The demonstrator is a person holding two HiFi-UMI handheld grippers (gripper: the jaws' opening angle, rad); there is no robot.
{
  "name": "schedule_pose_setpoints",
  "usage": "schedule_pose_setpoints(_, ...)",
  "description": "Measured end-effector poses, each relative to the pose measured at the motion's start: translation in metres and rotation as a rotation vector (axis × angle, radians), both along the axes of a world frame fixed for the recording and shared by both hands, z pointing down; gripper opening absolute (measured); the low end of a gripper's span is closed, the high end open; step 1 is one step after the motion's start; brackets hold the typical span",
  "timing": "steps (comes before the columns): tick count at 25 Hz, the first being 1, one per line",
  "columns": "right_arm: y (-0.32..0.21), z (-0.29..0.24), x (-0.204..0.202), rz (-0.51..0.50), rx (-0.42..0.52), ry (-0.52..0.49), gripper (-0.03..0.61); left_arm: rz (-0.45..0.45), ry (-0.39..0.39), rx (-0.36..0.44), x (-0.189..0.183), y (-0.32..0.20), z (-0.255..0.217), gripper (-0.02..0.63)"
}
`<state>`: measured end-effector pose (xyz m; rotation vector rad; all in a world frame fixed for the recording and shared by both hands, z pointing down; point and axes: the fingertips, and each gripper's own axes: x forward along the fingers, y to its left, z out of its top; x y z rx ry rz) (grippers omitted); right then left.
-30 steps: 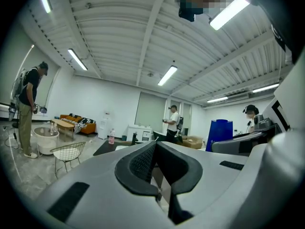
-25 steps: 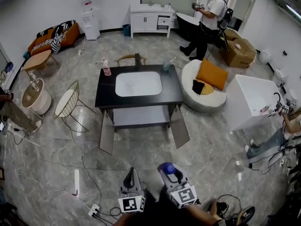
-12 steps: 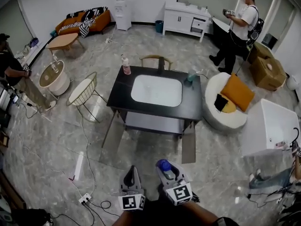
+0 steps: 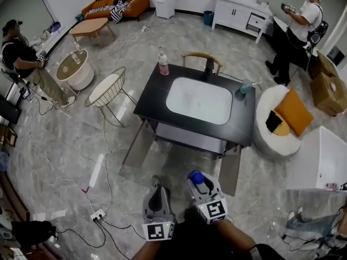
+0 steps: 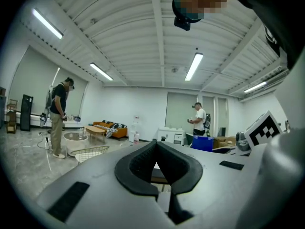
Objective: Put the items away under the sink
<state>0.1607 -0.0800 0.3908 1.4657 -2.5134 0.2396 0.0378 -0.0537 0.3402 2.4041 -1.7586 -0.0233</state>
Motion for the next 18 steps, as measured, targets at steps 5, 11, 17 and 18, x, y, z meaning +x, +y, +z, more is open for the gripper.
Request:
schedule_pose_setpoints(5,-0.054,0.054,-0.020,0.000,0.014,0.020,0.152,0.021,0.023,-0.017,-0.014,-0.055,0.054,0.012)
schedule_pose_setpoints(11,-0.113,0.136,-0.037,-0.006,0.014,0.038,0.152,0.020,0.040,-0.012,-0.031,-0.106,0.124,0.012)
schedule_pose_setpoints(17,-0.169,0.236,-0.062,-0.031,-0.004,0.036,0.152,0.012,0.068,-0.003,-0.043,-0.147,0.205,0.012)
schedule_pose_setpoints(18,-0.177,0.253,-0.065,-0.035,-0.003,0.035,0.152,0.009,0.076,-0.001,-0.045,-0.152,0.219,0.012)
